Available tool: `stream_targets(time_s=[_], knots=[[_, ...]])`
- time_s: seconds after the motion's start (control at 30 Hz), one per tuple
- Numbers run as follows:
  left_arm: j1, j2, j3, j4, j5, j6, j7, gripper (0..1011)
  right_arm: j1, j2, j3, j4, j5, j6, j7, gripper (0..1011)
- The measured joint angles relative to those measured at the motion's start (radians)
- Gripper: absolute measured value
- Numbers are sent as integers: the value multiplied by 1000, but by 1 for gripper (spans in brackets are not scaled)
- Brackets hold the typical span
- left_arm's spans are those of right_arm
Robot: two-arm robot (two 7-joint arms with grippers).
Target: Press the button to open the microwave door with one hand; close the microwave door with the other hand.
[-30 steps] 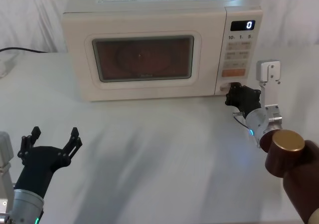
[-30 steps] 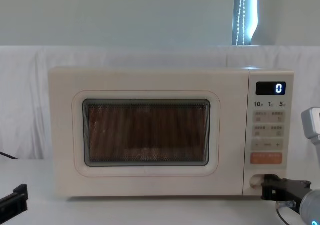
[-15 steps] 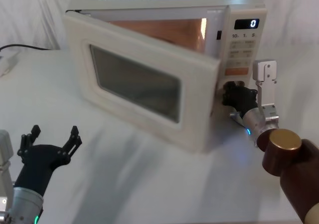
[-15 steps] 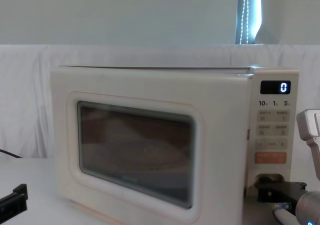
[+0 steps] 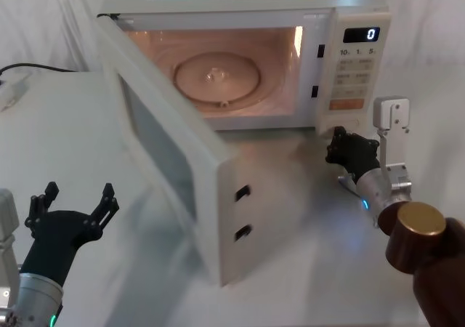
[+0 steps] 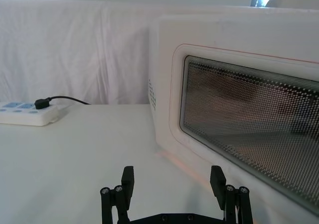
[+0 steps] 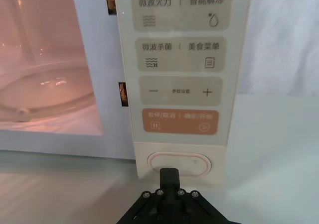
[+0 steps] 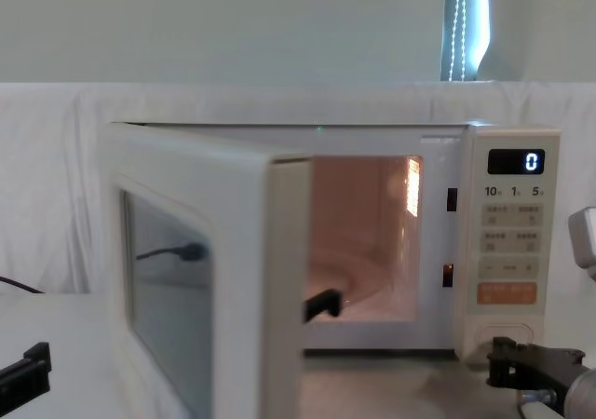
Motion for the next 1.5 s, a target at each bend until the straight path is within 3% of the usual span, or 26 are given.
stream_targets(time_s=[0.33,0.67,1.1,1.5], knots=[[0,0,0,0,0,0,0,1001,-145,1,-11,-239,-1,70,-15,0],[0,0,0,0,0,0,0,1001,-255,8,-27,-400,-11,70,-33,0],[0,0,0,0,0,0,0,1001,-346,-5,-37,-486,-29,4,-58,0],[0,0,0,0,0,0,0,1001,-363,-11,-40,-495,-32,-14,-56,0]])
